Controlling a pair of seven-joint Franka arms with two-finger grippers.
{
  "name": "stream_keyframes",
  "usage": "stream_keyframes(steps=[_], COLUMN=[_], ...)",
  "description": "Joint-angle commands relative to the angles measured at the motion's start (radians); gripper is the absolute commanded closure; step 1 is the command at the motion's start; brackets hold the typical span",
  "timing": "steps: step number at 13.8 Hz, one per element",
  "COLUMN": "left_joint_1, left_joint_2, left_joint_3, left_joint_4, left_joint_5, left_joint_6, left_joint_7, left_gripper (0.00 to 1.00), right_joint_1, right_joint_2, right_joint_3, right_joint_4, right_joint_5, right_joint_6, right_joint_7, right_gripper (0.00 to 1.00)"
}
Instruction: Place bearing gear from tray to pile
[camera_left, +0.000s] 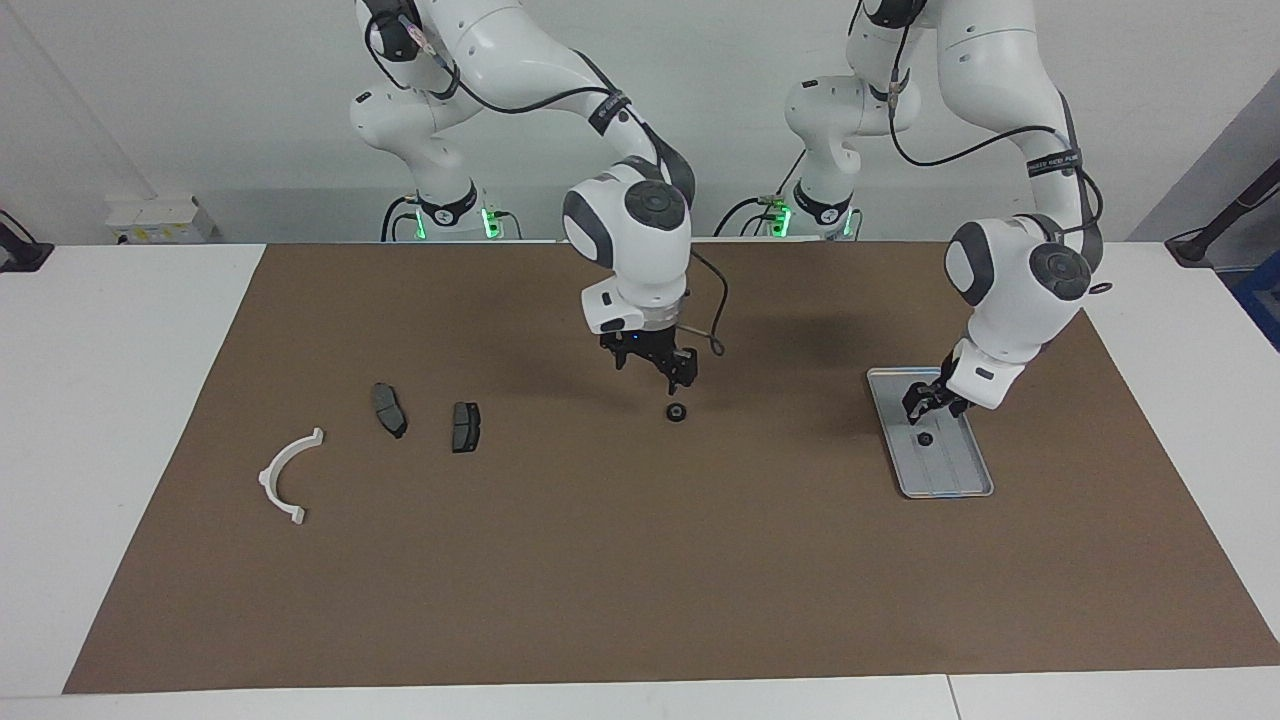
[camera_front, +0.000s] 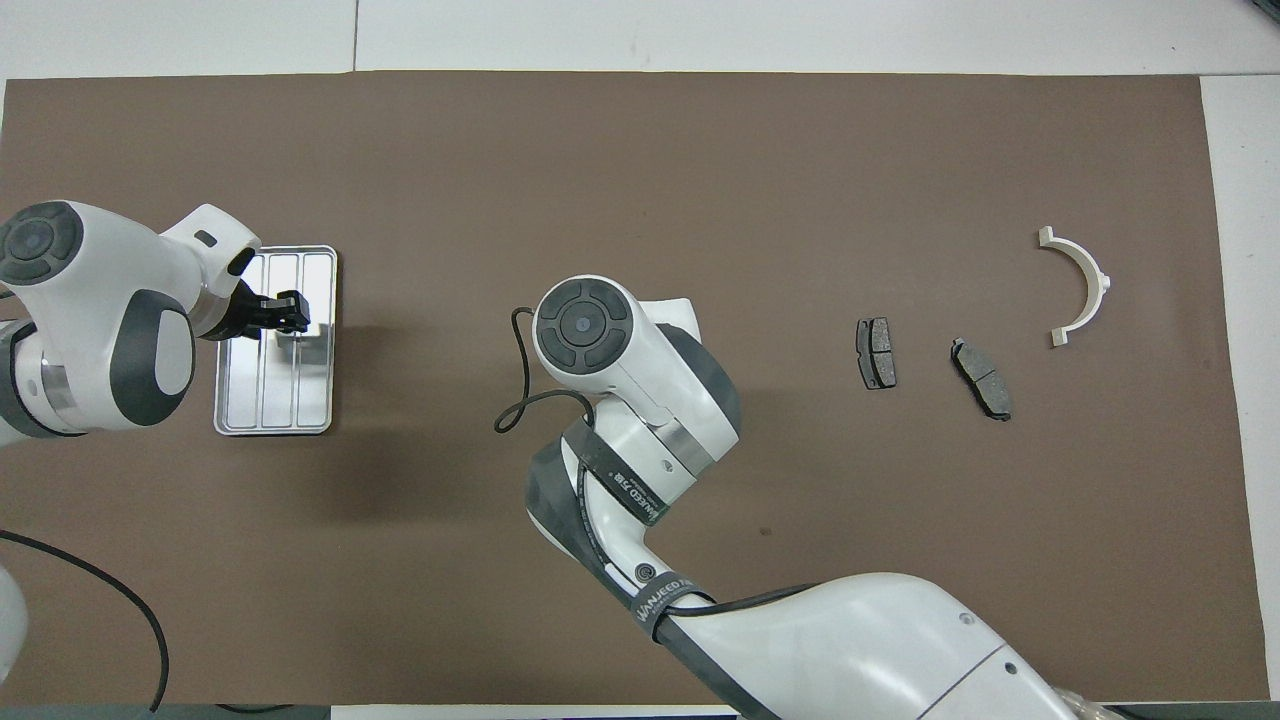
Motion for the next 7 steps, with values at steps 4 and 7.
stream_keyframes(steps=[4,7], left_joint_1=[0.029,0.029], left_joint_2=[0.012,0.013], left_joint_3=[-0.005,-0.005], left_joint_4=[-0.006,-0.009], left_joint_5=[0.005,0.005], left_joint_6=[0.054,0.057], left_joint_7=[0.012,0.009], left_gripper=[0.46,0.46], right_joint_1=[0.015,0.015], right_joint_2=[0.054,0.064], right_joint_3=[-0.002,0.000], right_joint_4=[0.055,0.051], right_joint_5=[-0.008,-0.006], right_joint_6=[0.034,0.042], right_joint_7=[0.039,0.048], right_gripper=[0.00,0.00])
